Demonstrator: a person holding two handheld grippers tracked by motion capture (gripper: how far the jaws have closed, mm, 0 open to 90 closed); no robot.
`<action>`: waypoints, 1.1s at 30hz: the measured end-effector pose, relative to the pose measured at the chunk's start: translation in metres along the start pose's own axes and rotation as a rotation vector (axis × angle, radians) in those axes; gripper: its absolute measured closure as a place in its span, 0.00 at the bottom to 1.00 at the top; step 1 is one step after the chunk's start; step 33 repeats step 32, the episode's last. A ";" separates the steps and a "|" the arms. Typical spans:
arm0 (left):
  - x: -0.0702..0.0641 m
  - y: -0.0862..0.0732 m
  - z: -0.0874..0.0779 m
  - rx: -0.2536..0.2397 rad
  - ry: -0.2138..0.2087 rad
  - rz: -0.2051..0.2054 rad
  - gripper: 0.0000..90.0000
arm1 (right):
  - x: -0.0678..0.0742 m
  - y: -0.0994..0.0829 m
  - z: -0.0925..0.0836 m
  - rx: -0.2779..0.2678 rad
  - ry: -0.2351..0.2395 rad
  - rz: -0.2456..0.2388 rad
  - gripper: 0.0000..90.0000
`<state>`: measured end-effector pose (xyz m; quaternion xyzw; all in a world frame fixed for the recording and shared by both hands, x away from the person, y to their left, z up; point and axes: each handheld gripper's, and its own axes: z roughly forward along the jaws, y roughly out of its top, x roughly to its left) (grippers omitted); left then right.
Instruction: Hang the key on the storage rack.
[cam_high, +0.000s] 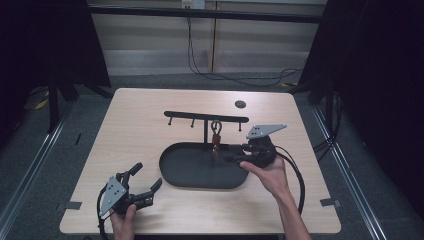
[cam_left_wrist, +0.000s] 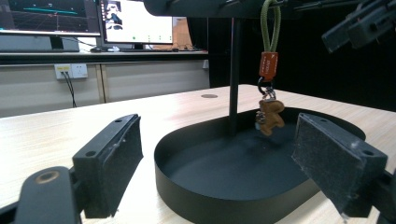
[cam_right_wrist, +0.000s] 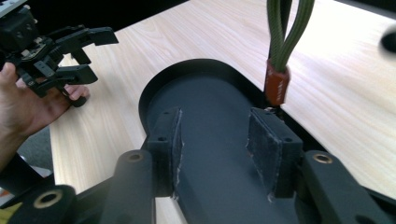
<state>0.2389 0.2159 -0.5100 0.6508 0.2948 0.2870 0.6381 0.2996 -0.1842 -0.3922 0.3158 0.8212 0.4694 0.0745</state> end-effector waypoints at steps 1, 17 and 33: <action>0.000 0.000 0.000 0.000 0.000 0.000 0.17 | 0.000 -0.003 0.000 -0.009 -0.006 0.004 0.59; 0.000 0.000 0.000 -0.001 0.002 0.000 0.17 | 0.000 -0.073 0.005 -0.228 -0.072 0.087 0.51; 0.000 0.000 0.000 -0.002 0.002 -0.002 0.17 | 0.006 -0.131 0.014 -0.464 -0.262 0.089 0.46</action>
